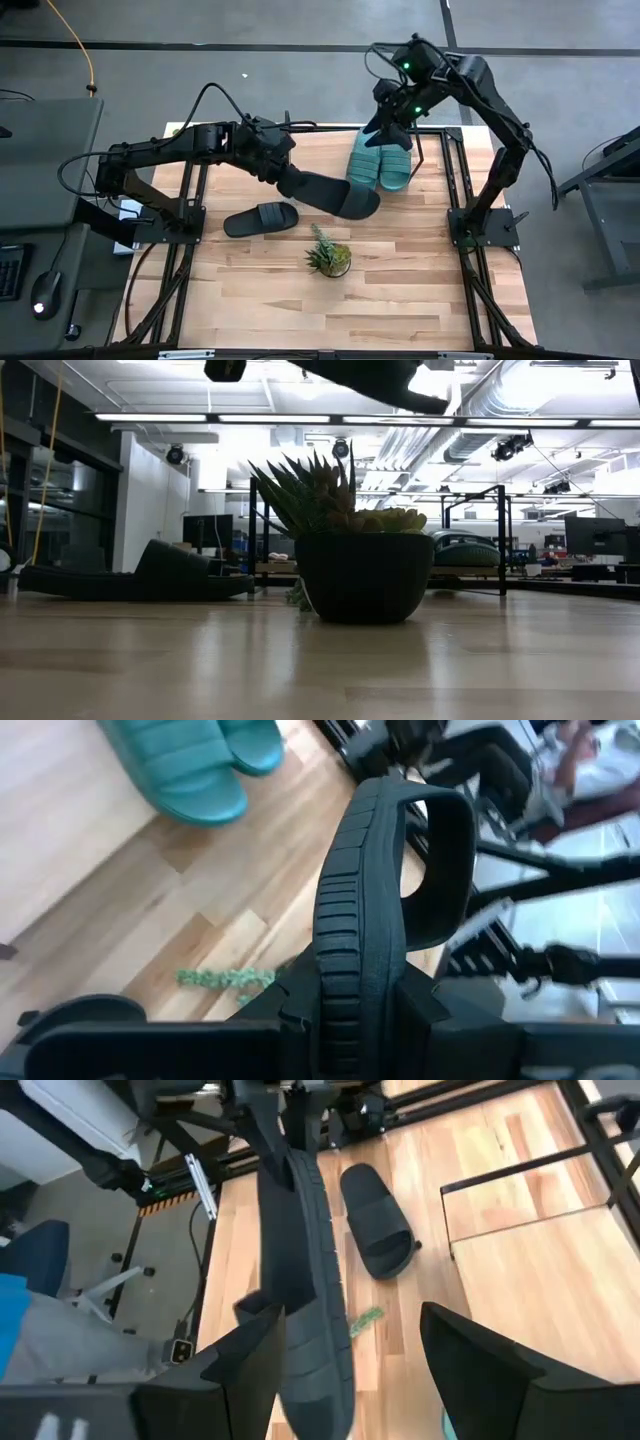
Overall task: Pick and place slides into the shelf
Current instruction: Put the right black slipper on the shelf
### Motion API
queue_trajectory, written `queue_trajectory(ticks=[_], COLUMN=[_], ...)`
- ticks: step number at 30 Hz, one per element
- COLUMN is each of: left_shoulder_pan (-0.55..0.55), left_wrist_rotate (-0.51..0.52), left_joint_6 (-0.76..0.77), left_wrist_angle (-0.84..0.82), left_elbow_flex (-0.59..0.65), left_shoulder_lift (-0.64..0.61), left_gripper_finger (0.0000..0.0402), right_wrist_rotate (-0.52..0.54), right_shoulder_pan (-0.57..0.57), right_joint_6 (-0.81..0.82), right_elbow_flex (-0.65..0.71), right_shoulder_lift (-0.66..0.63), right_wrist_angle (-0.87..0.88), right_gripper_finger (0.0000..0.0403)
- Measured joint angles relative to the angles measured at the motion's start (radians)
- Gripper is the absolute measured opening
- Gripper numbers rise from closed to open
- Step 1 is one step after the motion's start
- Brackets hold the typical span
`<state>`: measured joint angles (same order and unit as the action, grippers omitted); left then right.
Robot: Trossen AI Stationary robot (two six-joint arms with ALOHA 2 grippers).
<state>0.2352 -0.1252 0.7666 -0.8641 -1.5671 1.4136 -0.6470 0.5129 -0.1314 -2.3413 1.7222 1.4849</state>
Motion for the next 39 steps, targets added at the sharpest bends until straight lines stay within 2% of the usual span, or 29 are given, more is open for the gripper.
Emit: queue_trajectory(ticks=[5, 10, 14, 17, 22, 25, 29, 33, 39], left_shoulder_pan=[0.000, -0.010, -0.048, -0.092, -0.184, -0.235, -0.285, -0.304, -0.308], left_wrist_rotate=[0.075, 0.133, 0.236, 0.357, 0.594, 0.714, 0.853, 0.953, 1.030], left_joint_6=[0.073, 0.199, 0.321, 0.392, 0.506, 0.568, 0.633, 0.662, 0.735], left_wrist_angle=[0.017, 0.118, 0.266, 0.356, 0.354, 0.367, 0.359, 0.358, 0.370], left_elbow_flex=[0.066, 0.200, 0.310, 0.360, 0.371, 0.370, 0.371, 0.370, 0.370], left_shoulder_lift=[-0.018, -0.081, -0.144, -0.186, -0.192, -0.191, -0.184, -0.175, -0.123], left_gripper_finger=[0.0054, 0.0054, 0.0057, 0.0056, 0.0055, 0.0058, 0.0059, 0.0059, 0.0060], right_wrist_rotate=[-0.059, -0.133, -0.199, -0.245, -0.255, -0.295, -0.298, -0.298, -0.298], right_shoulder_pan=[0.059, 0.132, 0.182, 0.206, 0.214, 0.213, 0.213, 0.213, 0.213], right_joint_6=[-0.057, -0.131, -0.178, -0.212, -0.240, -0.245, -0.252, -0.255, -0.253], right_elbow_flex=[0.000, 0.000, 0.000, 0.000, 0.000, 0.000, 0.000, 0.000, 0.000], right_shoulder_lift=[-0.011, -0.018, -0.025, -0.035, -0.041, -0.042, -0.042, -0.042, -0.042], right_wrist_angle=[0.025, 0.069, 0.086, 0.087, 0.087, 0.087, 0.086, 0.086, 0.086], right_gripper_finger=[0.0224, 0.0224, 0.0224, 0.0224, 0.0224, 0.0224, 0.0224, 0.0224, 0.0224])
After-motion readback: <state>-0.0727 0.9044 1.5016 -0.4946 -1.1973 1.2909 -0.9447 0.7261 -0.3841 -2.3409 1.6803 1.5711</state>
